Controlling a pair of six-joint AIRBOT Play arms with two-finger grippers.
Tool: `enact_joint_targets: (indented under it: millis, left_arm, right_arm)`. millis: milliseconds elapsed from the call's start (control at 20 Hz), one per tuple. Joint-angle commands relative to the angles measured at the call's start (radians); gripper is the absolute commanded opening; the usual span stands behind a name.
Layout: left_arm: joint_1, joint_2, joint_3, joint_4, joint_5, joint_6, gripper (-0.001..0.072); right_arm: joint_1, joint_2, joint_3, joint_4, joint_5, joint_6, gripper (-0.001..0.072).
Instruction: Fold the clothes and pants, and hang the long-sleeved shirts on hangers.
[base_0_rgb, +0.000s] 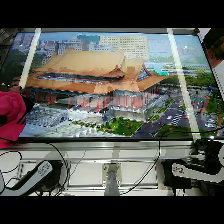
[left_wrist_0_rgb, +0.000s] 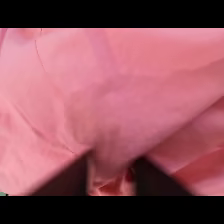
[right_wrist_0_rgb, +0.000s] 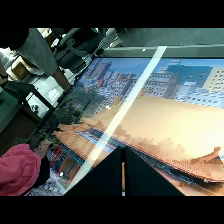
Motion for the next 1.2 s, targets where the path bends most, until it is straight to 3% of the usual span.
enact_joint_targets:
  millis: [0,150,350,500,650,900,1150]
  left_arm:
    - [0.000,-0.004,0.000,0.001,0.020,0.010,0.0012]
    - [-0.014,0.003,0.000,-0.012,0.003,0.004,0.0011]
    - [-0.084,0.054,0.004,-0.015,0.010,-0.182,0.0011]
    - [-0.195,0.114,0.008,-0.050,0.039,-0.201,0.0011]
    - [-0.317,0.178,0.033,-0.221,0.141,-0.201,0.0010]
    - [-0.533,0.264,0.069,-0.681,0.285,-0.200,0.0010]
    - [-0.868,0.255,0.069,-0.812,0.292,-0.200,0.0010]
  right_arm:
    - [-0.001,0.000,0.000,0.000,0.000,0.000,0.0020]
    - [-0.001,0.000,0.000,0.000,0.000,0.000,0.0020]
    - [-0.001,0.000,0.000,0.000,0.000,0.000,0.0020]
    - [-0.001,0.000,0.000,0.000,0.000,0.000,0.0020]
    - [-0.001,0.000,0.000,0.000,0.000,0.000,0.0020]
    - [0.000,0.000,0.000,0.015,-0.010,0.004,0.0020]
    - [0.000,0.000,0.000,0.015,-0.008,0.004,0.0020]
